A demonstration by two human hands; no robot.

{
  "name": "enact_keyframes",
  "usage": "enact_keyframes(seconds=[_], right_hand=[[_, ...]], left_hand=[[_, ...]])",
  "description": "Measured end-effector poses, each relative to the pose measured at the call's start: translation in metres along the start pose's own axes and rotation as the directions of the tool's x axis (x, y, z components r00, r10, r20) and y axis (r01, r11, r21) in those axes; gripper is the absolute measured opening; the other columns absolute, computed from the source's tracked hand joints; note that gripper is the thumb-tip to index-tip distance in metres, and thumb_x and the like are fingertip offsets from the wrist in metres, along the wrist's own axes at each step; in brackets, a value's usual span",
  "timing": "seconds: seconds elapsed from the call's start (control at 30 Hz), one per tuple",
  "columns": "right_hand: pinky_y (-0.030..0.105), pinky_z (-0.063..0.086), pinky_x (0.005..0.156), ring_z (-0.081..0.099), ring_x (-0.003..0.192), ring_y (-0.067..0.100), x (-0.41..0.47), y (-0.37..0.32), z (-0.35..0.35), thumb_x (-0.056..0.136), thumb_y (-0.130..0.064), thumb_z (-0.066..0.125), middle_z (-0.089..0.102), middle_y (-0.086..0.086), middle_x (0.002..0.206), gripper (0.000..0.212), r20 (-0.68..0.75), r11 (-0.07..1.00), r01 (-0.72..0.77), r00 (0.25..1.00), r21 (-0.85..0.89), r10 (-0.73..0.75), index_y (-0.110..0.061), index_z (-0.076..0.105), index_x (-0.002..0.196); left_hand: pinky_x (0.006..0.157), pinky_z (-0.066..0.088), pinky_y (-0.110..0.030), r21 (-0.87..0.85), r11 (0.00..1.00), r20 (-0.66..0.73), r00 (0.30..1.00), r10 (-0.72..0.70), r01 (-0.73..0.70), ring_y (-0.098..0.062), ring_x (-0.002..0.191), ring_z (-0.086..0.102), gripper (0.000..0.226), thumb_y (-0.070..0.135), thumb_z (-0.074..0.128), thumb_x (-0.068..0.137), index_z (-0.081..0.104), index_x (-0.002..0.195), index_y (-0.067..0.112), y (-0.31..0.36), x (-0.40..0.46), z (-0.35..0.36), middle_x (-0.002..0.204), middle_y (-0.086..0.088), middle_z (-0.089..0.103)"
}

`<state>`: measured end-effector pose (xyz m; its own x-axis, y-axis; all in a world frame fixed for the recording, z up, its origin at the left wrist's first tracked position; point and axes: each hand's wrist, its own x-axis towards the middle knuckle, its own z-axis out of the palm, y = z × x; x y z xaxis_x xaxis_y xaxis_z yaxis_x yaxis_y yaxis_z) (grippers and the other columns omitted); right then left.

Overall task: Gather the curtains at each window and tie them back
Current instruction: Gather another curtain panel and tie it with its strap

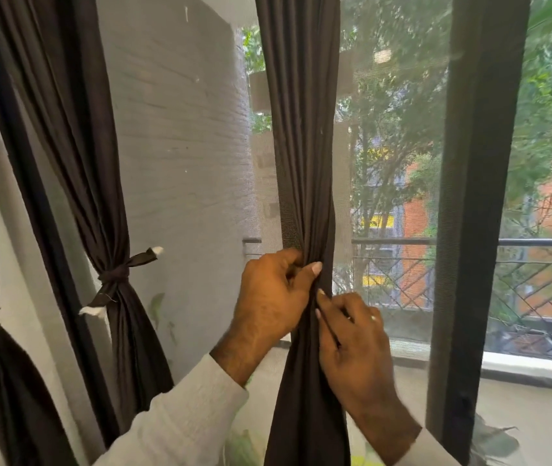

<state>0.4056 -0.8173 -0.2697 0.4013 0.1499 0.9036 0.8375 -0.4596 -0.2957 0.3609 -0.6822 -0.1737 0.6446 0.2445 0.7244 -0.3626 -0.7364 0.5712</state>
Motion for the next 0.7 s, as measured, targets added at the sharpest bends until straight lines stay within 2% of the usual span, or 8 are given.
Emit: enact_keyframes(seconds=[0.07,0.13,0.23,0.3,0.4,0.47,0.53,0.7], right_hand=[[0.023,0.043,0.081,0.06,0.093,0.022,-0.002,0.004,-0.001,0.1,-0.01,0.057,0.06,-0.003,0.112,0.04,0.025,0.996,-0.003,1.0,0.084,0.001,-0.014,0.069,0.138],[0.025,0.053,0.087,0.066,0.1,0.017,-0.002,0.008,-0.005,0.097,0.004,0.054,0.065,-0.004,0.112,0.045,0.042,0.953,-0.032,0.999,0.303,0.02,-0.011,0.07,0.136],[0.033,0.06,0.095,0.075,0.103,0.019,0.001,0.014,-0.011,0.1,0.015,0.057,0.077,-0.002,0.109,0.039,0.119,0.803,-0.186,0.982,0.566,0.144,-0.01,0.077,0.122],[0.039,0.062,0.095,0.078,0.1,0.022,0.003,0.016,-0.013,0.099,0.014,0.061,0.08,0.002,0.104,0.032,0.225,0.673,-0.335,0.942,0.66,0.248,-0.01,0.078,0.112],[0.035,0.063,0.087,0.078,0.092,0.025,0.004,0.015,-0.018,0.093,0.013,0.069,0.08,0.007,0.092,0.021,0.32,0.527,-0.476,0.875,0.704,0.363,-0.007,0.076,0.096],[0.037,0.062,0.087,0.077,0.089,0.025,0.0,0.017,-0.021,0.087,0.011,0.077,0.079,0.006,0.091,0.02,0.313,0.536,-0.512,0.851,0.671,0.421,-0.009,0.075,0.092],[0.035,0.063,0.087,0.077,0.091,0.022,-0.009,0.018,-0.023,0.084,0.01,0.08,0.079,0.004,0.092,0.022,0.28,0.576,-0.516,0.847,0.634,0.451,-0.01,0.077,0.093],[0.022,0.06,0.077,0.074,0.081,0.012,-0.021,0.011,-0.024,0.08,-0.003,0.089,0.077,-0.005,0.087,0.022,0.21,0.654,-0.552,0.823,0.518,0.528,-0.02,0.079,0.09]], left_hand=[[0.059,0.058,-0.032,-0.074,0.997,0.095,0.995,-0.029,0.036,-0.017,0.059,0.068,0.02,0.027,0.086,0.093,0.073,0.08,0.017,-0.001,0.0,-0.007,0.065,0.004,0.072],[0.069,0.064,-0.037,-0.098,0.992,0.197,0.978,-0.062,0.083,-0.023,0.071,0.075,0.015,0.024,0.09,0.088,0.076,0.084,0.021,-0.007,0.003,-0.016,0.074,0.0,0.076],[0.061,0.048,-0.016,0.026,0.998,0.263,0.962,-0.069,0.065,0.002,0.058,0.062,0.026,0.031,0.095,0.082,0.07,0.074,0.033,-0.013,0.004,-0.022,0.063,0.015,0.066],[0.059,0.044,-0.015,0.095,0.994,0.254,0.964,-0.08,0.058,0.004,0.055,0.057,0.033,0.042,0.095,0.079,0.065,0.067,0.035,-0.013,0.003,-0.022,0.059,0.019,0.062],[0.057,0.05,-0.02,0.243,0.97,0.226,0.97,-0.089,0.032,0.002,0.057,0.06,0.038,0.056,0.093,0.076,0.066,0.067,0.031,-0.01,0.002,-0.02,0.06,0.019,0.065],[0.068,0.062,-0.032,0.275,0.961,0.229,0.968,-0.104,0.038,-0.004,0.069,0.068,0.029,0.051,0.091,0.08,0.075,0.086,0.027,-0.009,0.002,-0.019,0.072,0.013,0.072],[0.074,0.065,-0.04,0.251,0.967,0.237,0.965,-0.109,0.048,-0.011,0.075,0.072,0.027,0.039,0.089,0.084,0.076,0.1,0.022,-0.009,-0.001,-0.015,0.083,0.007,0.075],[0.067,0.067,-0.047,0.086,0.99,0.226,0.965,-0.132,0.115,-0.022,0.07,0.075,0.033,0.037,0.088,0.081,0.075,0.103,0.015,-0.011,-0.007,-0.001,0.08,-0.001,0.073]])
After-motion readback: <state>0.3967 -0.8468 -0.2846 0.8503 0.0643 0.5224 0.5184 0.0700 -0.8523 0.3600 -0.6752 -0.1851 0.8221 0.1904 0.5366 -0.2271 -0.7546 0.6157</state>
